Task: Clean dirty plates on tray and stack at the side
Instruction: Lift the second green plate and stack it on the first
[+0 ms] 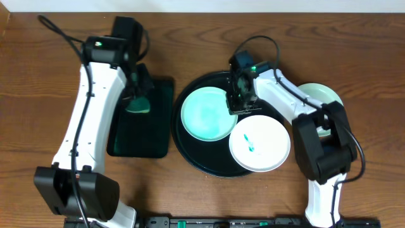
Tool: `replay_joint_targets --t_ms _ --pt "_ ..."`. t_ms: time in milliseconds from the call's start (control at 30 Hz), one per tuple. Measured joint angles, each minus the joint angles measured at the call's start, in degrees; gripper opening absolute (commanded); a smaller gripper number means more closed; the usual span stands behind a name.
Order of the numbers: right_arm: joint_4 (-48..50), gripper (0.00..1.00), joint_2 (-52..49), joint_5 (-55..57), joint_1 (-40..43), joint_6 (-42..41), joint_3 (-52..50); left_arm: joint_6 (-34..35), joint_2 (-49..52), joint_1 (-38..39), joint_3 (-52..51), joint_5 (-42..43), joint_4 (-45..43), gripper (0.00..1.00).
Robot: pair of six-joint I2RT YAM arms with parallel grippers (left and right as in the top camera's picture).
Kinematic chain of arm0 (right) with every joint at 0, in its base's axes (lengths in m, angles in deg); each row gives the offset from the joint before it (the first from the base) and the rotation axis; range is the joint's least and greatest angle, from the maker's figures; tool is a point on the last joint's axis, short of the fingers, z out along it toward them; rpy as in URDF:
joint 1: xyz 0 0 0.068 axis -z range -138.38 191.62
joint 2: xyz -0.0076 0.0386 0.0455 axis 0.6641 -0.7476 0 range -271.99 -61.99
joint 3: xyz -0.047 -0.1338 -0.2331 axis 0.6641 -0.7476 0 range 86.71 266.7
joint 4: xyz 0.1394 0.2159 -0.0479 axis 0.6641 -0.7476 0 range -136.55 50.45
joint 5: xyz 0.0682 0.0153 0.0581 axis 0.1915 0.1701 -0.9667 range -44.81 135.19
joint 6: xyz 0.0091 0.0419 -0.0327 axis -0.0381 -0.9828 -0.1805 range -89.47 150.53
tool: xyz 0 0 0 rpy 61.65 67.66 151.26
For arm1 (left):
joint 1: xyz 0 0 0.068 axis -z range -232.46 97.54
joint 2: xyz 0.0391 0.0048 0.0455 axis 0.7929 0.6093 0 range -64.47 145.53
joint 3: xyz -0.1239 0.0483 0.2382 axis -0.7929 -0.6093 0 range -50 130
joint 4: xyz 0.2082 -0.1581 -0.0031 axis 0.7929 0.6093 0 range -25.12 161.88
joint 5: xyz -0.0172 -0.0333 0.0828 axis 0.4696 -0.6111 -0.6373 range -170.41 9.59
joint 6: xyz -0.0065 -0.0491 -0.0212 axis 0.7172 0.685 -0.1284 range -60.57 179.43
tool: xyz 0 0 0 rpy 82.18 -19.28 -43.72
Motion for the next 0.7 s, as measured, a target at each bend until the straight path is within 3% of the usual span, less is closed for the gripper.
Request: replay_joint_targets --t_ms 100,400,700 --pt "-0.2 0.01 3.7 6.7 -2.1 -0.1 0.0 0.0 0.0 -1.3 -0.4 0.0 -0.2 0.07" --pt "-1.2 0.01 18.1 40.5 -13.0 -1.4 0.7 0.0 0.0 -1.6 -0.8 0.0 -1.7 0.07" --pt "-2.8 0.01 20.7 65.9 -23.5 -0.3 0.7 0.0 0.0 -1.6 -0.8 0.0 -1.8 0.07"
